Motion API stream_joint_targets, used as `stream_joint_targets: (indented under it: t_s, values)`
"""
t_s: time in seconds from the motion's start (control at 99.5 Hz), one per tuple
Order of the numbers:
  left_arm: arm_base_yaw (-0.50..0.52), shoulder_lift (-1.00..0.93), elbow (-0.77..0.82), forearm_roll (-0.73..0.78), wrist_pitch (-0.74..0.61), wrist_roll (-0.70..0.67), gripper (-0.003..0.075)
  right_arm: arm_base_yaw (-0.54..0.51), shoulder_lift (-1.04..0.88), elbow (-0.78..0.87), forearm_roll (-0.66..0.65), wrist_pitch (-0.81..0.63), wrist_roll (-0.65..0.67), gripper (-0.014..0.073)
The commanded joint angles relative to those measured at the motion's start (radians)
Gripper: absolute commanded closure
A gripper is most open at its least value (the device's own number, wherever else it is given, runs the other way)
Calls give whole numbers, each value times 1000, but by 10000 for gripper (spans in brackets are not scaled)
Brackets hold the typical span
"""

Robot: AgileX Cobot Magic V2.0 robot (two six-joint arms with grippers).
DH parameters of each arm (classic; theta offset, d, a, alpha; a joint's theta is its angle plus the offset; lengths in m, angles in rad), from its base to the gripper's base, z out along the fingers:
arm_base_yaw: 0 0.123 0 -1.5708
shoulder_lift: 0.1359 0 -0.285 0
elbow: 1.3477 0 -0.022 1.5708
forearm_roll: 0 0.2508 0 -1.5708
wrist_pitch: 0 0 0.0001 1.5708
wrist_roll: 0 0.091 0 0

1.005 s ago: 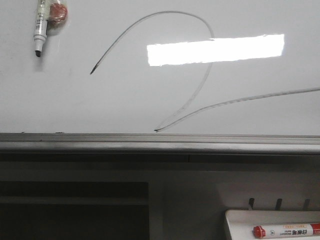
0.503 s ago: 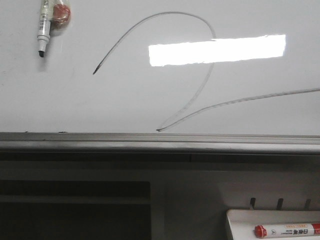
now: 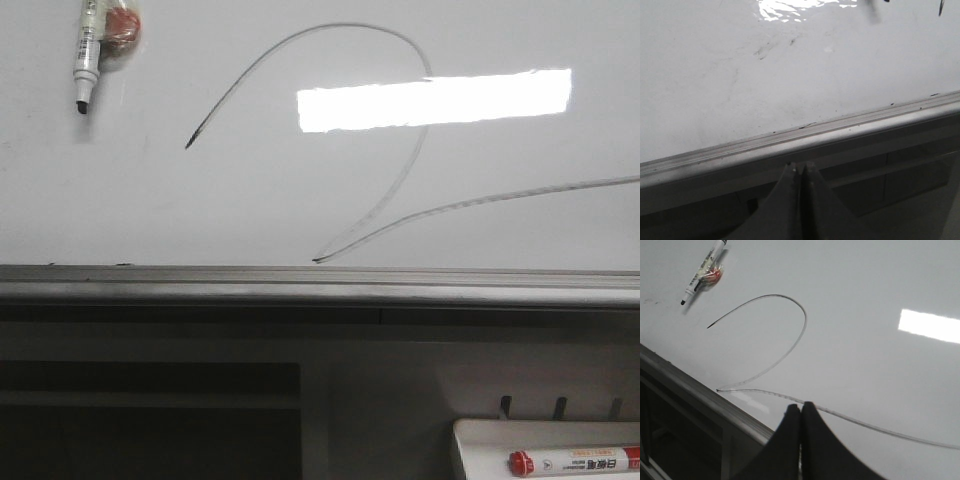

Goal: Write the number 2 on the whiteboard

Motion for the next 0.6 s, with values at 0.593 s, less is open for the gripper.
stream_joint_targets:
  t_s: [0.593]
  values:
    - [4,-27,12,67,-60,-14,741,-5,9,-25,-12,-84,0,655]
